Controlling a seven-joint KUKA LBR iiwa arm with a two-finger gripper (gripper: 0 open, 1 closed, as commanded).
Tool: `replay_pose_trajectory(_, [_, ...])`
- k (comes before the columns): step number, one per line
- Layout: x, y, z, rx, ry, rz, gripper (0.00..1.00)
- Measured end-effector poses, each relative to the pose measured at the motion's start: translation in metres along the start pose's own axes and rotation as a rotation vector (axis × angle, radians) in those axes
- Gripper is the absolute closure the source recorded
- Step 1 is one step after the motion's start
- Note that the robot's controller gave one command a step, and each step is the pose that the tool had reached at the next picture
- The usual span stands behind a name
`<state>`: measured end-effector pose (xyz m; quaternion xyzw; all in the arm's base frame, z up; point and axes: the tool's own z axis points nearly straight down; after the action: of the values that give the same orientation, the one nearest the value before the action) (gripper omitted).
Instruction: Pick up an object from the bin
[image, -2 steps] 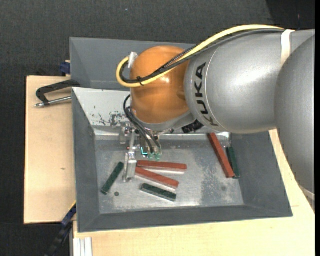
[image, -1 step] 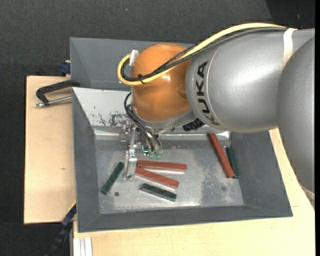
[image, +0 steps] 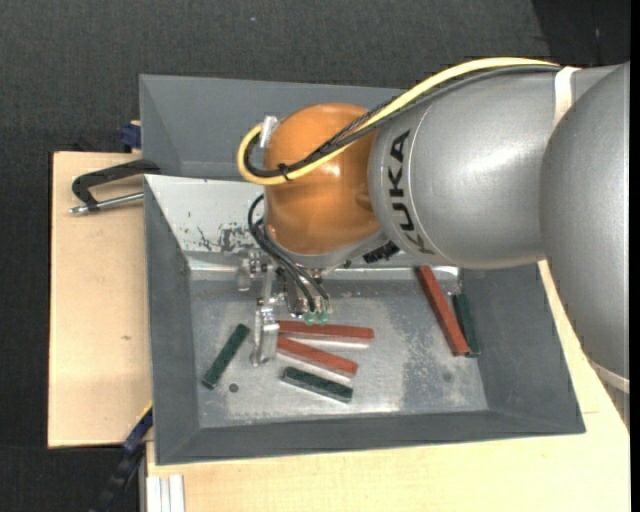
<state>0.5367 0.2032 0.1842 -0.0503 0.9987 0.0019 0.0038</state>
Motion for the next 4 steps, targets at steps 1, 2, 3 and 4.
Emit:
replay_pose_trajectory(1, [-0.007,-0.009,0.06,0.001,0.002,-0.267,0.0])
replay_pose_trajectory(2, [0.024,-0.015,0.103,0.001,0.008,-0.469,0.0])
replay_pose_trajectory(3, [-0.057,0.015,0.11,-0.002,-0.006,-0.726,1.0])
replay_pose_trajectory(4, [-0.054,0.014,0.113,-0.002,0.002,-0.726,0.0])
